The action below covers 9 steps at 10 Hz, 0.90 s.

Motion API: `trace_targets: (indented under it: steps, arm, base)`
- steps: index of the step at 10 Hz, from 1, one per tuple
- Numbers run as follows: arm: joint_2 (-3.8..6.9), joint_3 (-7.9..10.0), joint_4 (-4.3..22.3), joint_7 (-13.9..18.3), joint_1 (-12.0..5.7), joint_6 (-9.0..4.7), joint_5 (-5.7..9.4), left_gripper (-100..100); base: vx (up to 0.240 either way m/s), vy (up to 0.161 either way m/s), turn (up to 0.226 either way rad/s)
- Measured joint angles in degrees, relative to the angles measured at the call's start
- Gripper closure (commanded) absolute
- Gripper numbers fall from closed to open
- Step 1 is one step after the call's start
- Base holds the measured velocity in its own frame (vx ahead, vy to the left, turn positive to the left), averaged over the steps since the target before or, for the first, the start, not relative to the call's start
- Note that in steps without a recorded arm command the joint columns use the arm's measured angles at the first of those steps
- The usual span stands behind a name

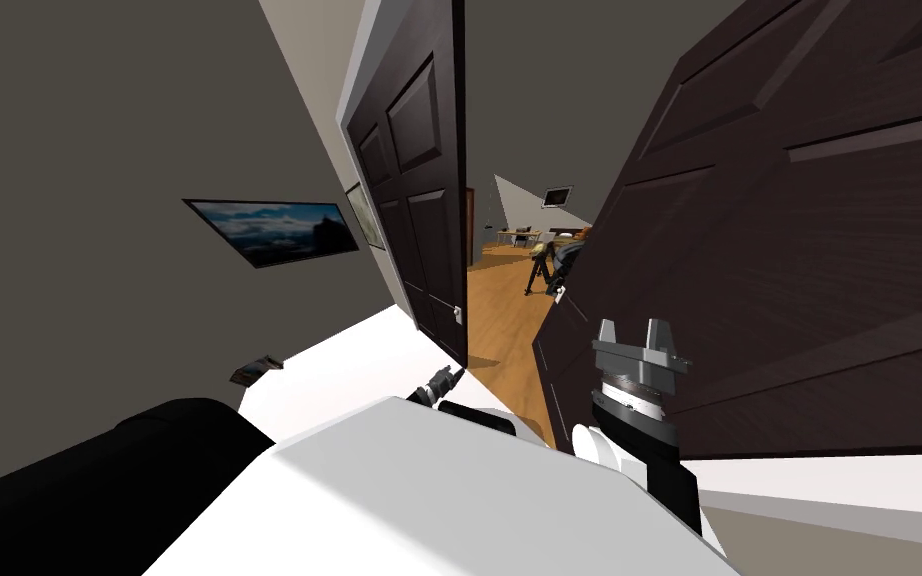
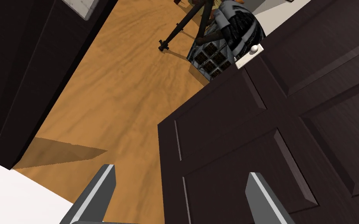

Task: Push the door open

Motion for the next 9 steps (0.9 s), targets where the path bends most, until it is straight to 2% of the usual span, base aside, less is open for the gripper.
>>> trace_targets:
  steps: [1, 3, 5, 8, 9]
  arm:
    - [0.06, -0.08, 0.3, 0.2, 0.13, 0.59, 1.07, -100]
    - [0.17, -0.41, 1.6, 0.7, 0.36, 2.18, 4.33, -100]
    - [0.22, -0.65, 2.5, 1.0, 0.3, 3.33, 6.86, -100]
    - [0.26, -1.08, 5.2, 1.7, 0.28, 6.23, 12.11, -100]
    - [0.22, -1.18, 5.6, 1.8, 0.33, 6.79, 13.28, -100]
  base:
    - [0.045, 0.047, -0.032]
    - [0.051, 0.066, -0.042]
    - [0.058, 0.047, -0.047]
    - [0.061, 0.072, -0.042]
    - [0.041, 0.044, -0.029]
